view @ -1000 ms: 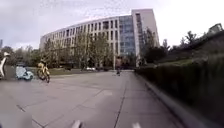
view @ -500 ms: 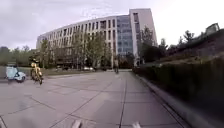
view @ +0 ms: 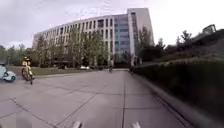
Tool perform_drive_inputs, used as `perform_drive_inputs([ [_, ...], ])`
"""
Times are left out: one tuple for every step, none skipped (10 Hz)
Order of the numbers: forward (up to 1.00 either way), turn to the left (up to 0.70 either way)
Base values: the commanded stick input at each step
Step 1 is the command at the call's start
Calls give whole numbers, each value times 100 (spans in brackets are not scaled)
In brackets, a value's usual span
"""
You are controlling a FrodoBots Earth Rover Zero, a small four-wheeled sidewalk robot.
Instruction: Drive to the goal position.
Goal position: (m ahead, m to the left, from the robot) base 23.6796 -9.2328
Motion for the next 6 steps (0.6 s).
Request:
perform_drive_inputs([
  [70,-12],
  [70,0],
  [70,0],
  [70,0],
  [70,-9],
  [70,-11],
])
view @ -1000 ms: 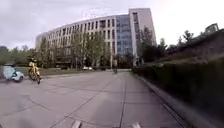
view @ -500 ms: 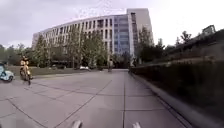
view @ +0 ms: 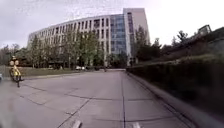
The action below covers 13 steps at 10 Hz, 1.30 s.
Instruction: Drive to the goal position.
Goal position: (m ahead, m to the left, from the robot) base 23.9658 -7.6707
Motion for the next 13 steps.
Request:
perform_drive_inputs([
  [70,-12],
  [70,-12],
  [70,-12],
  [70,-12],
  [70,-12],
  [70,-9],
  [70,0],
  [70,0],
  [70,-7],
  [70,-9],
  [70,-6],
  [70,0],
  [70,0],
])
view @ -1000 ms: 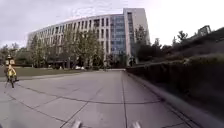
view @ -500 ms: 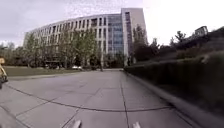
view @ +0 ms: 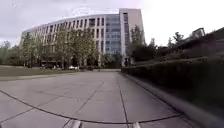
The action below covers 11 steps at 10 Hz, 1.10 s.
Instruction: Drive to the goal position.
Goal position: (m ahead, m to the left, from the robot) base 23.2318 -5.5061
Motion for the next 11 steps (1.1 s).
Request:
perform_drive_inputs([
  [70,0],
  [70,0],
  [70,0],
  [70,0],
  [70,0],
  [70,0],
  [70,0],
  [70,0],
  [70,0],
  [70,0],
  [70,-2],
])
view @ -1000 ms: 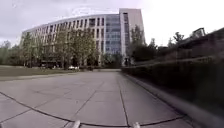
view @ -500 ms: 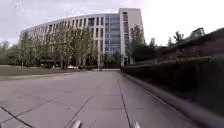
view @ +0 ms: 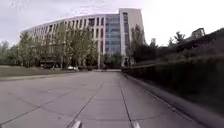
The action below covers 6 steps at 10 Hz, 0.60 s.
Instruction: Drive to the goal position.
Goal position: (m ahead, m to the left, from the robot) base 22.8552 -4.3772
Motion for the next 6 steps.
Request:
perform_drive_inputs([
  [70,-8],
  [70,-3],
  [70,0],
  [70,0],
  [70,-2],
  [70,-6],
])
